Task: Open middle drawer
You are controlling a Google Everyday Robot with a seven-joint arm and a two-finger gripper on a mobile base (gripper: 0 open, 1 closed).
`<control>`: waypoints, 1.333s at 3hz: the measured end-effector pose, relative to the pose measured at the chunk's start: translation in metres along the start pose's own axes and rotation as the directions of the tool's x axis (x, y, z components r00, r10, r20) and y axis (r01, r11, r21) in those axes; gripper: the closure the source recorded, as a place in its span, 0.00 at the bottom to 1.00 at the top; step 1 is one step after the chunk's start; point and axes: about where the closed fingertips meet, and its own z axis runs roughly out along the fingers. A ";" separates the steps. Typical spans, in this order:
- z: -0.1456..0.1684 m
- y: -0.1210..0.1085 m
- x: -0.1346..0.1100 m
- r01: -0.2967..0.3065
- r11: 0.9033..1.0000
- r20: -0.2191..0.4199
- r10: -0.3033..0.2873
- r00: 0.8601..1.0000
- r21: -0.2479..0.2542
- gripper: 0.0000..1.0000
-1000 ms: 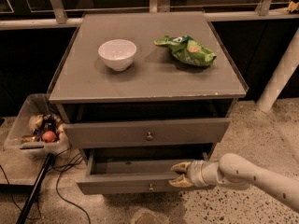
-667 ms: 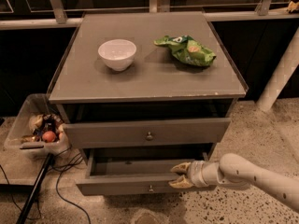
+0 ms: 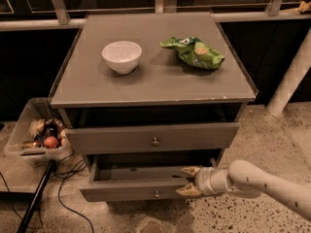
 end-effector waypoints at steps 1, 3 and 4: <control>0.000 0.000 0.000 0.000 1.000 0.000 0.000 1.000 0.000 0.61; -0.012 0.025 0.014 -0.004 1.000 0.002 0.004 1.000 0.002 1.00; -0.011 0.053 0.012 0.022 1.000 0.031 -0.023 0.999 0.006 1.00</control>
Offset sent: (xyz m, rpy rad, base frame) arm -0.0576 -0.0324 -0.0166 -0.0002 0.0044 -0.0186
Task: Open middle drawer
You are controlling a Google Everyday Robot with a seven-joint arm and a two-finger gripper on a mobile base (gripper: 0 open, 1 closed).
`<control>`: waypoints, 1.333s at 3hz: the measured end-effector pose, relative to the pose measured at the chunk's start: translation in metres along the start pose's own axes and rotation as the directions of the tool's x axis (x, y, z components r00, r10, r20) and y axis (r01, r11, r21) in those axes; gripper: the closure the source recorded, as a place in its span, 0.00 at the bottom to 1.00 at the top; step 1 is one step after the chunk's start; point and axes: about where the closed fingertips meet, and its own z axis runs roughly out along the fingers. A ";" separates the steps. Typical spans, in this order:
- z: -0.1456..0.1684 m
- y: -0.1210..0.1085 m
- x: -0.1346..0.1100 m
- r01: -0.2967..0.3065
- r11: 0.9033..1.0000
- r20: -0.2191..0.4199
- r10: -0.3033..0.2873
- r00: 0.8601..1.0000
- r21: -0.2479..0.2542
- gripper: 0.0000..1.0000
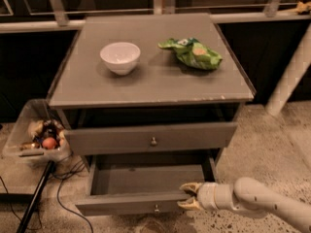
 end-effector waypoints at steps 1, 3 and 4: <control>-0.004 -0.001 -0.004 0.000 1.000 0.000 0.000 1.000 0.000 1.00; -0.013 0.020 0.002 -0.021 1.000 0.000 0.021 1.000 0.017 0.82; -0.013 0.020 0.002 -0.021 1.000 0.000 0.021 1.000 0.017 0.59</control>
Offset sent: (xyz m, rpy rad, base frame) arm -0.3022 -0.0637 -0.0458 0.0510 0.0518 -0.3193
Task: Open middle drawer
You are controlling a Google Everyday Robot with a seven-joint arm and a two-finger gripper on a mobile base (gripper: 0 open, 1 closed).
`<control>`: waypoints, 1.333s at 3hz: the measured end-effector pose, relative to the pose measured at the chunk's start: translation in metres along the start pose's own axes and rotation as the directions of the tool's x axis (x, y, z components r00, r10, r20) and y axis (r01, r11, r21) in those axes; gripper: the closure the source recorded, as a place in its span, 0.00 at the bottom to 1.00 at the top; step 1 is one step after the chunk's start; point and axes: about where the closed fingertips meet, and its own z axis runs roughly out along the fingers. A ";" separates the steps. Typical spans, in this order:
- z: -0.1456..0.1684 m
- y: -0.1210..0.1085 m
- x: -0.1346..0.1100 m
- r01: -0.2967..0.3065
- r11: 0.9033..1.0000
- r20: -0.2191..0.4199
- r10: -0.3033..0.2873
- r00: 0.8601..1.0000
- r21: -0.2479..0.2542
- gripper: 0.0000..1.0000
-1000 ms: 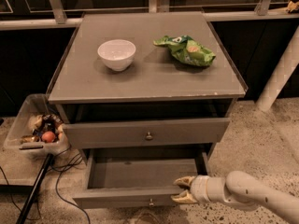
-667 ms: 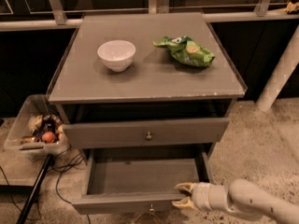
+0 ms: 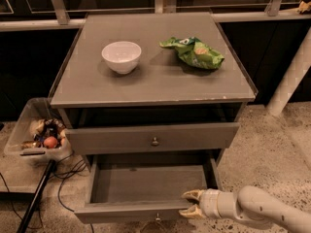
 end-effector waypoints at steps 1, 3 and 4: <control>0.000 0.000 0.000 0.000 1.000 0.000 0.000 1.000 0.000 0.36; 0.000 0.000 0.000 0.000 1.000 0.000 0.000 1.000 0.000 0.61; -0.008 0.015 0.012 -0.008 1.000 0.008 0.008 1.000 -0.003 0.85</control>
Offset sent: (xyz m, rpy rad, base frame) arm 0.0000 0.0000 0.0000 0.0000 0.0000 0.0000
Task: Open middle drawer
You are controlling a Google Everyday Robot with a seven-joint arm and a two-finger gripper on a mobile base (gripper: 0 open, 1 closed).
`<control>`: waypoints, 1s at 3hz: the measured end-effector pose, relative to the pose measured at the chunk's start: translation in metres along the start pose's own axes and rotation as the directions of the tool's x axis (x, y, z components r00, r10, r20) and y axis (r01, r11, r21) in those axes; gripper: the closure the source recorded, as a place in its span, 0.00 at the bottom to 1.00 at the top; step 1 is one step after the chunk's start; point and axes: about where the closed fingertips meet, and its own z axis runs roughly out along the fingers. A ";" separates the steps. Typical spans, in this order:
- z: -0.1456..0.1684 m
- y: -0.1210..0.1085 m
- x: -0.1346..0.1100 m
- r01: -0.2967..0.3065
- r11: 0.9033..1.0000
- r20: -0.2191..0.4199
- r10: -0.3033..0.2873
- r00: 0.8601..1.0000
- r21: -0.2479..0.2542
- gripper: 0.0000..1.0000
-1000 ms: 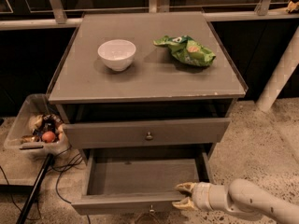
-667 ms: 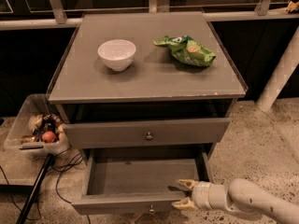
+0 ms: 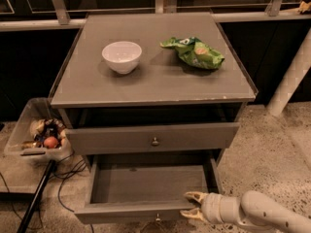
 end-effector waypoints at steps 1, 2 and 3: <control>0.000 0.000 -0.002 0.000 1.000 0.000 0.000 1.000 0.000 1.00; 0.000 0.000 -0.002 0.000 1.000 0.000 0.000 1.000 0.000 0.85; 0.000 0.000 -0.002 0.000 1.000 0.000 0.000 1.000 0.000 0.62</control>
Offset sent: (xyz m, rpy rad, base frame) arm 0.0005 0.0010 0.0009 0.0000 0.0000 0.0000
